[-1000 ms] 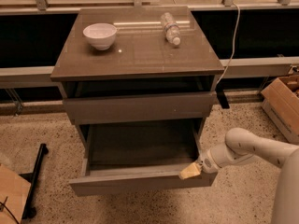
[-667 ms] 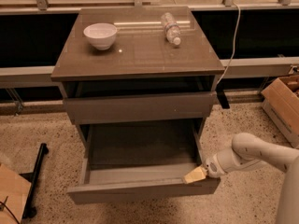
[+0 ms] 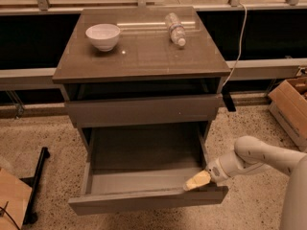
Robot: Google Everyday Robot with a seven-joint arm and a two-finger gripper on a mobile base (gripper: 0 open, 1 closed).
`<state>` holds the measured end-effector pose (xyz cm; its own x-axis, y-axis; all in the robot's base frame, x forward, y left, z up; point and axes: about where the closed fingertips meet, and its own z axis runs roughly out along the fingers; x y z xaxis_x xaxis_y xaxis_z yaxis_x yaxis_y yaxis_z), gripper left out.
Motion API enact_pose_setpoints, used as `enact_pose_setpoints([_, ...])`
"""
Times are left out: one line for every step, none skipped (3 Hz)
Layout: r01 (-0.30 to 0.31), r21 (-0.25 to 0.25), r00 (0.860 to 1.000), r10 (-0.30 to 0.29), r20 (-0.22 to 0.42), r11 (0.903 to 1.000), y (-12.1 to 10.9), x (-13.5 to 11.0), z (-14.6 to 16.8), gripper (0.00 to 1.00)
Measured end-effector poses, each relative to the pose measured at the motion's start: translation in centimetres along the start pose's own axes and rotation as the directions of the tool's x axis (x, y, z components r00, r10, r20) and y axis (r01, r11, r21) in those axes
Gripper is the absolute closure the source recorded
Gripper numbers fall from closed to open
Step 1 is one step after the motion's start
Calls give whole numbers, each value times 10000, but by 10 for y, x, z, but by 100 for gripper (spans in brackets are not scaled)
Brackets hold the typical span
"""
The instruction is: Open middle drawer
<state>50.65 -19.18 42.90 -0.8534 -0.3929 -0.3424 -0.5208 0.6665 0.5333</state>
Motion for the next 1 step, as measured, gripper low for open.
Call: enact_pose_setpoints([0, -1, 10000, 0, 0, 10000, 0, 0, 0, 0])
